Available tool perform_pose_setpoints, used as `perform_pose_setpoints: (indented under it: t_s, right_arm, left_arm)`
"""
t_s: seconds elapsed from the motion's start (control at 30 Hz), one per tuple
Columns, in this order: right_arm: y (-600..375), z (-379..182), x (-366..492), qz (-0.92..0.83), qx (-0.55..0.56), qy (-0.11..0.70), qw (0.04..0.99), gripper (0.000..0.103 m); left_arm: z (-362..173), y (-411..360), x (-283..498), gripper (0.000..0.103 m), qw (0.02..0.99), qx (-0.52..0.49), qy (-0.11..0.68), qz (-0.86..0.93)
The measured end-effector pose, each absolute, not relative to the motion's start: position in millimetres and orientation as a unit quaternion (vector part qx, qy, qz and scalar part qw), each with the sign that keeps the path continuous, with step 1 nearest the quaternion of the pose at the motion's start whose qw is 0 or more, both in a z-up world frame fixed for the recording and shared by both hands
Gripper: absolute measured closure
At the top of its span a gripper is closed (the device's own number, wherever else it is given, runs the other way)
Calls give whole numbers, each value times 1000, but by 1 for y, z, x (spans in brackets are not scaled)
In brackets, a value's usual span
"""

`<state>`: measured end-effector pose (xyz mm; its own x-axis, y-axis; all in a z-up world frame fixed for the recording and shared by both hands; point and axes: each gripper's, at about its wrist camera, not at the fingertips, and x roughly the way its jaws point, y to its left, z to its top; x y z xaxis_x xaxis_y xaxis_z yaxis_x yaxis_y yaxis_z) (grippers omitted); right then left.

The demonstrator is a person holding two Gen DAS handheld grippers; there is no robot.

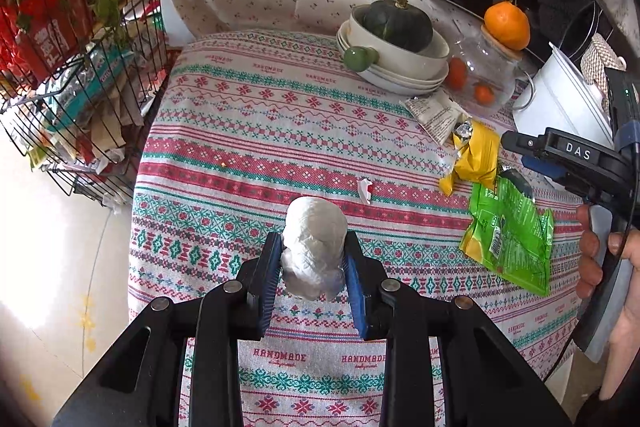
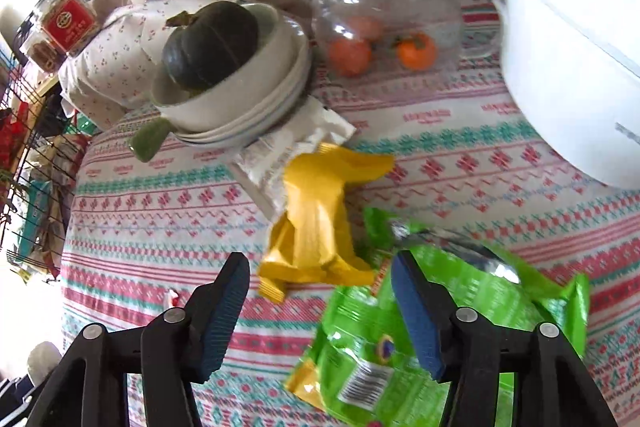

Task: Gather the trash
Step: 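Grasp the yellow wrapper with the right tool while the left tool holds the tissue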

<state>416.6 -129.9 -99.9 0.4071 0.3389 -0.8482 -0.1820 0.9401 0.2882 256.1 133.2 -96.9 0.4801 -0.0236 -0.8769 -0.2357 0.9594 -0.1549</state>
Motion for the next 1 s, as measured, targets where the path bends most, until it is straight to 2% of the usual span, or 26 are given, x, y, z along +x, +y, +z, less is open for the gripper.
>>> perform_pose_setpoints:
  t_s: [0.1,0.27,0.53,0.63,0.83,0.93,0.97,1.0]
  right_arm:
    - [-107,-108,449,160,61,523,835,56]
    - [-104,-133,492,126,32,534,835,56]
    - [-112,-170,508,157,34,556,815,64]
    - [-103,-175,494,191,24,556,808,80]
    - [-79,-167,447,249,-65,560,787,80]
    - [-86,-162,443,254,-35,578,775,78]
    - [-89,-159,444,249,-20,583,773,71]
    - [-94,-157,445,240,-7,585,775,58]
  left_arm:
    - [-97,143,261,71,848,-146,506,65]
    - [-97,149,263,71,847,-155,505,61]
    - [-102,147,265,71,839,-165,516,47]
    - [-102,145,264,71,840,-164,516,46]
    - [-103,145,264,71,836,-172,519,43]
    - [-102,143,262,71,835,-178,520,38]
    - [-102,142,262,71,835,-178,519,37]
    - [-101,142,261,71,835,-178,519,36]
